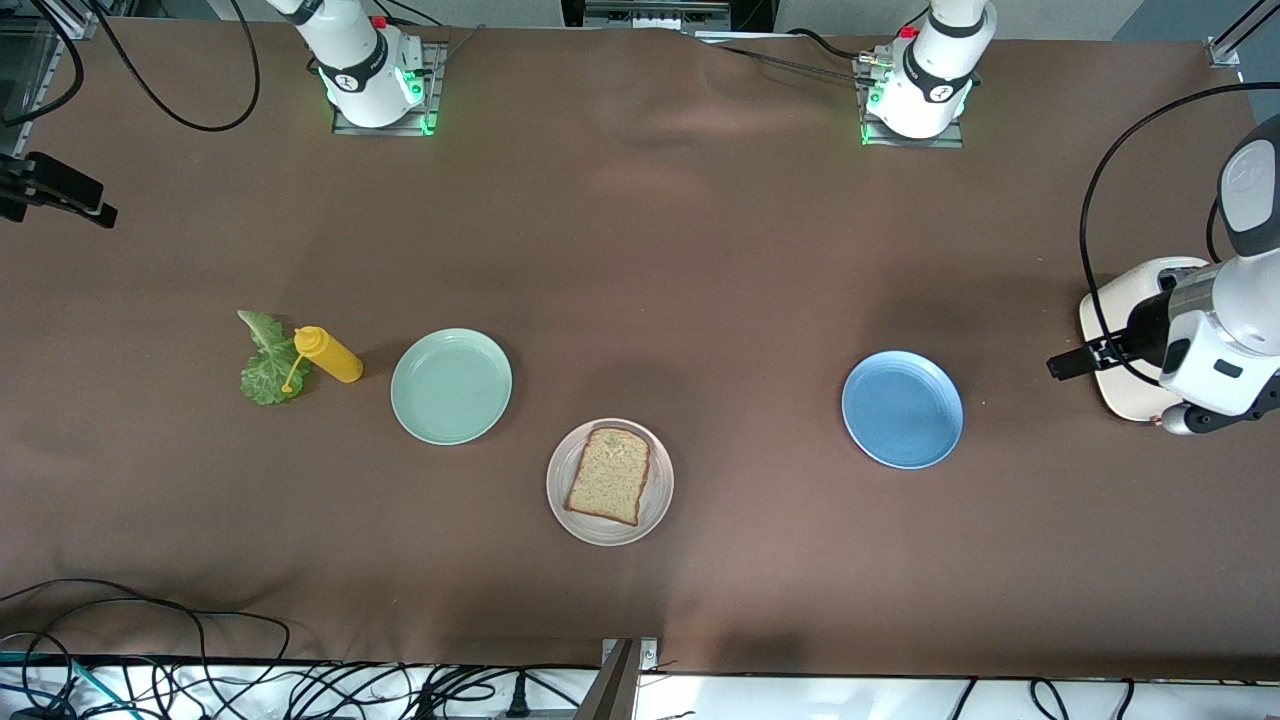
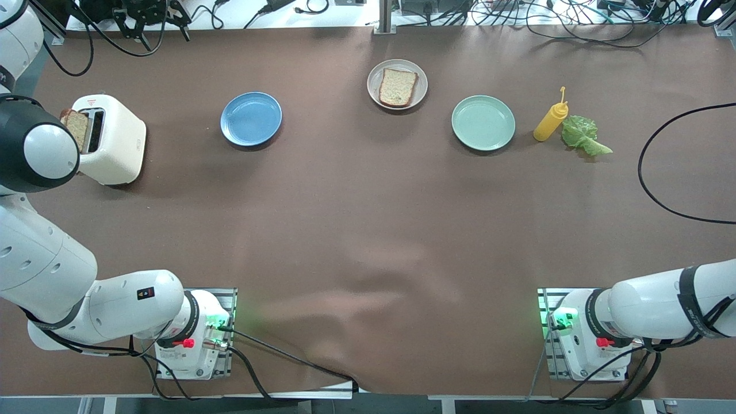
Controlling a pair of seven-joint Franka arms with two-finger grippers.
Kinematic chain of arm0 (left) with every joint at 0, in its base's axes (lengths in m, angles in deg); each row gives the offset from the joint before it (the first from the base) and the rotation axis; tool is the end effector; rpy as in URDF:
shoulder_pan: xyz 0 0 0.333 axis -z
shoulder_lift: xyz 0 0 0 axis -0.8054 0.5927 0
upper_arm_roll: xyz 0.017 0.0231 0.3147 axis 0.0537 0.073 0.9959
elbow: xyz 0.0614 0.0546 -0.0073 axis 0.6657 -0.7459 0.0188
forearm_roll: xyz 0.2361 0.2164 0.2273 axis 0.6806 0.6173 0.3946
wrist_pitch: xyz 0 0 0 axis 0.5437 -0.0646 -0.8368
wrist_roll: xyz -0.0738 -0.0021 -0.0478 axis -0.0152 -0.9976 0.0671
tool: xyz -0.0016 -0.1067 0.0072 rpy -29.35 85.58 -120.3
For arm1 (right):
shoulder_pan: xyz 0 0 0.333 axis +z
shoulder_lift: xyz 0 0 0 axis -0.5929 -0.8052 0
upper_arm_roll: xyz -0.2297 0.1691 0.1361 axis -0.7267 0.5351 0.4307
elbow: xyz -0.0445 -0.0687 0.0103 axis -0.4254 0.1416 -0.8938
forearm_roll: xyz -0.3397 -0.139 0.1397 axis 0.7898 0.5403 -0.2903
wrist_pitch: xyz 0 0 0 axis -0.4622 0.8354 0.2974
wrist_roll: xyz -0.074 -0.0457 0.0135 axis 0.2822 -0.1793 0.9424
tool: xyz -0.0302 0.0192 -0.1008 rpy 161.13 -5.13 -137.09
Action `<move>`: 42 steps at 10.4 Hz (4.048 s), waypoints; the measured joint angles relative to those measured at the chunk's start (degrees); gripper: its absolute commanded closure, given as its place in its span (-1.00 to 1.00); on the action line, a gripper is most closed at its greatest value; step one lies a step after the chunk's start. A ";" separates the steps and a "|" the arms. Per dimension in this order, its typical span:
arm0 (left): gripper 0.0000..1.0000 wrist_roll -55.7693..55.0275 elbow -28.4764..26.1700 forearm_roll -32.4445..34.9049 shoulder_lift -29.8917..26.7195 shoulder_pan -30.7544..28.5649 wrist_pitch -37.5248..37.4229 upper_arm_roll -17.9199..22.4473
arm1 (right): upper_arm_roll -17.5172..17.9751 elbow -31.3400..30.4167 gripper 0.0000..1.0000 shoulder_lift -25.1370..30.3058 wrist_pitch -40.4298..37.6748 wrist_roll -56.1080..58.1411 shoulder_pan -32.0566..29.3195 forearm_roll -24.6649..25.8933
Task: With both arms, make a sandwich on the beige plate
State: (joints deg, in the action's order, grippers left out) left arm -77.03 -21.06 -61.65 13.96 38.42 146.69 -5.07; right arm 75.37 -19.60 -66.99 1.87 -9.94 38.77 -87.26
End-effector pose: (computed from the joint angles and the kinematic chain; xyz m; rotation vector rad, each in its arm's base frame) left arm 0.6441 0.0146 0.4950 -3.0673 -0.5486 0.2030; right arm 0.5547 -0.0399 0.6283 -3.1379 0.0691 0.1236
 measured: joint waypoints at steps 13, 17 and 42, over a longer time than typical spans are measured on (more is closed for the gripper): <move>-1.00 11.25 -6.34 -0.39 -7.56 4.13 -2.96 8.38 | -2.18 -12.96 -1.00 -10.22 23.52 13.19 -0.80 -1.60; -1.00 11.34 -6.34 -0.41 -7.75 5.09 -2.93 8.47 | -3.09 -33.23 -1.00 -8.29 44.71 20.62 -1.00 -1.59; -1.00 13.67 -7.41 -3.29 -8.54 8.32 -2.92 12.57 | -3.04 -39.31 1.00 -8.40 53.41 33.87 -3.82 -1.61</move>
State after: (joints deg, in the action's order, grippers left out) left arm -63.36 -28.48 -64.94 5.42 46.74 143.77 7.50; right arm 72.33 -58.91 -75.39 55.28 23.93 34.95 -88.87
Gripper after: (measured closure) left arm 0.000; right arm 0.965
